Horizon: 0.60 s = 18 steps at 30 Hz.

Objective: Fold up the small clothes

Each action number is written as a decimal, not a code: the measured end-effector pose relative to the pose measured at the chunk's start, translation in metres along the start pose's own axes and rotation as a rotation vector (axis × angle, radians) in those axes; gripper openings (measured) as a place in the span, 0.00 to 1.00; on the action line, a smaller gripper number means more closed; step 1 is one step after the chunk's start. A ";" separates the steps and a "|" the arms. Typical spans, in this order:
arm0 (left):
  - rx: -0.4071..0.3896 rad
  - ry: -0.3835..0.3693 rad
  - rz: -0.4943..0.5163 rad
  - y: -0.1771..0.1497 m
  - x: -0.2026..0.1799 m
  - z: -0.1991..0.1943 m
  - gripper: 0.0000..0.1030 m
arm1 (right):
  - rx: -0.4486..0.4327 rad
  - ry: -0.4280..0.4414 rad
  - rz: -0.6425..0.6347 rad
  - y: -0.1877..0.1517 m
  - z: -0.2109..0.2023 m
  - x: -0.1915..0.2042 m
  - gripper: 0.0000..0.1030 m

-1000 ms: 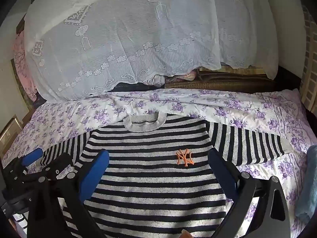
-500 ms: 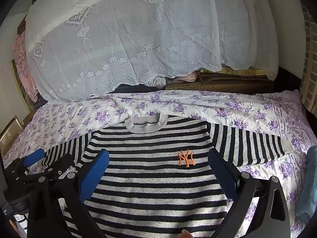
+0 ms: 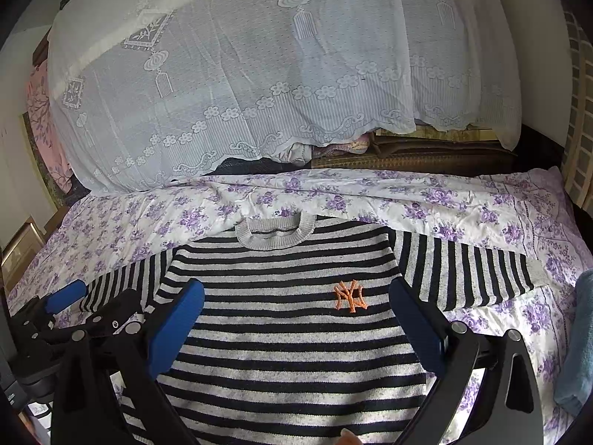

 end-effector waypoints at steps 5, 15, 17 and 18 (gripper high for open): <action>0.000 -0.001 0.000 0.000 0.000 0.000 0.96 | -0.001 0.000 0.002 0.000 0.001 -0.002 0.97; 0.000 -0.002 0.000 0.000 0.000 0.000 0.96 | -0.002 0.002 0.003 0.000 -0.001 0.000 0.97; 0.001 -0.002 -0.001 0.000 0.000 0.000 0.96 | -0.003 0.001 0.003 0.000 0.000 -0.001 0.97; 0.001 -0.003 0.000 0.000 0.000 0.000 0.96 | -0.003 0.001 0.003 0.000 0.000 -0.003 0.97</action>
Point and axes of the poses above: each gripper's, at about its wrist camera, not at the fingertips, and z roughly the way its jaws point, x to its left, y to its top, the point moved 9 cm from there along z, roughly the way its jaws point, and after that the axes turned 15 degrees about z, right-handed, at the moved point
